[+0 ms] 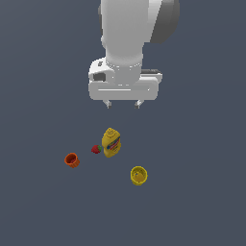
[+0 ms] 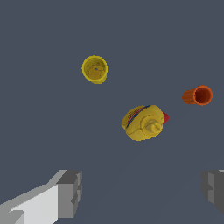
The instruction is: Pick up a designated object from a clutter of objects.
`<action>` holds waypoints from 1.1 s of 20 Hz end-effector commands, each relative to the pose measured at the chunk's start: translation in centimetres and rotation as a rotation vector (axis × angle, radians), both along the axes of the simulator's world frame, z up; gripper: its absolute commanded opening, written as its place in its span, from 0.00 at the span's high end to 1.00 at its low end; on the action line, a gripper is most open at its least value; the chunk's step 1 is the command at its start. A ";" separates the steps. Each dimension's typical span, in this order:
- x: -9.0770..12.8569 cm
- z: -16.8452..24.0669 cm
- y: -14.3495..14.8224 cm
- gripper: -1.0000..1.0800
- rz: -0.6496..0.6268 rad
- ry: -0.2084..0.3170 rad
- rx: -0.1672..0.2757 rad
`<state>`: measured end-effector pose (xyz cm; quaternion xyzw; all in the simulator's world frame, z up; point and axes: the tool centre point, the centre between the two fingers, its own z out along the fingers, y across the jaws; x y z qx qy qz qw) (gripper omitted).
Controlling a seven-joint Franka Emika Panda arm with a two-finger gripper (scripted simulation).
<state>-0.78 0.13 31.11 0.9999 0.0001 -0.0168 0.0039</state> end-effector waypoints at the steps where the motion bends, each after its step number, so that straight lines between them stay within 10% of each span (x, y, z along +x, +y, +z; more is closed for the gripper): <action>1: 0.0 0.0 0.0 0.04 0.000 0.000 0.000; 22: 2.3 0.0 -2.9 0.04 0.001 -0.032 -0.010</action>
